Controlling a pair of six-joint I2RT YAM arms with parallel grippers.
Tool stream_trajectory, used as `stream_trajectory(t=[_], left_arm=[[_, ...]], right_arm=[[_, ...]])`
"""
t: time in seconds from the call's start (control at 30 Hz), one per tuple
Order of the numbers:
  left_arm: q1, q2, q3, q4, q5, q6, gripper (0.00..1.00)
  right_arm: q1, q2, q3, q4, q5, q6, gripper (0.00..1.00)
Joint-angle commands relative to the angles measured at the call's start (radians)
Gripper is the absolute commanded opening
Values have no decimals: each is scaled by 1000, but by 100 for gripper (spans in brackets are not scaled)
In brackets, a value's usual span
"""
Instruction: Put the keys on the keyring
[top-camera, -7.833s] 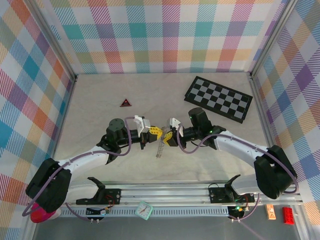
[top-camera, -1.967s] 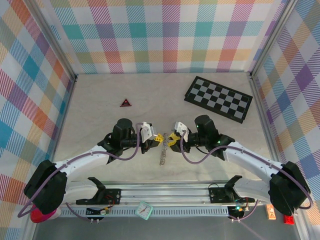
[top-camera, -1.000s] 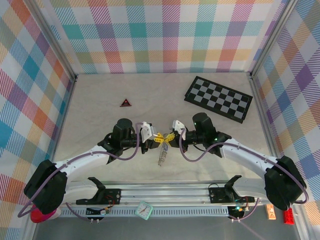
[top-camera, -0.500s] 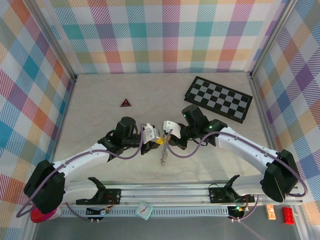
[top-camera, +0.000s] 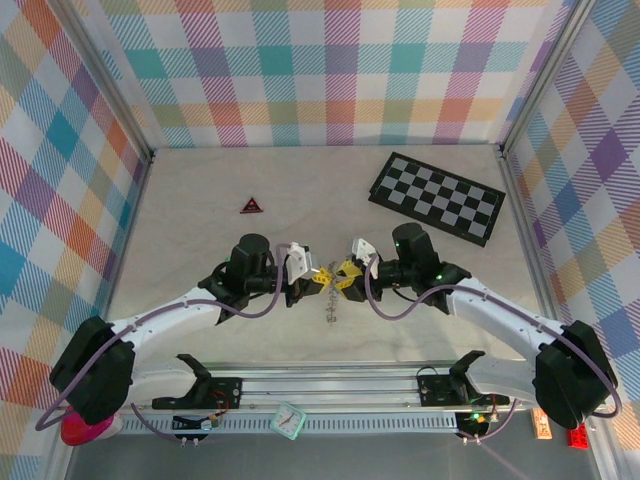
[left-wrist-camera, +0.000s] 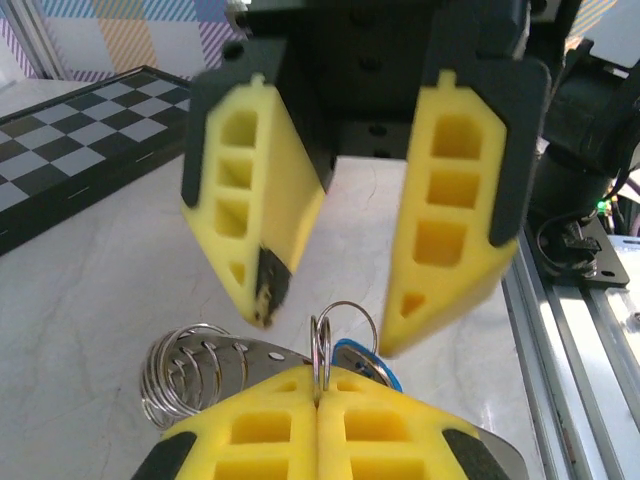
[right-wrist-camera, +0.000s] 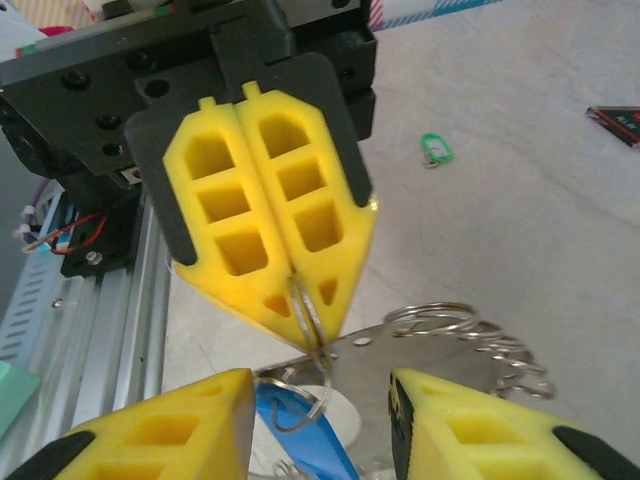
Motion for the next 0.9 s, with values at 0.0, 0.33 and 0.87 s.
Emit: stream_trajectory(t=[0.0, 0.33, 0.87], left_arm=[[-11, 9, -11, 97, 54, -29, 0], [-11, 14, -17, 113, 65, -35, 0], [-15, -5, 130, -297, -50, 129, 18]], right_arm=[[5, 9, -20, 139, -56, 64, 38], [5, 26, -24, 174, -88, 63, 12], [34, 60, 214, -339, -15, -240, 0]])
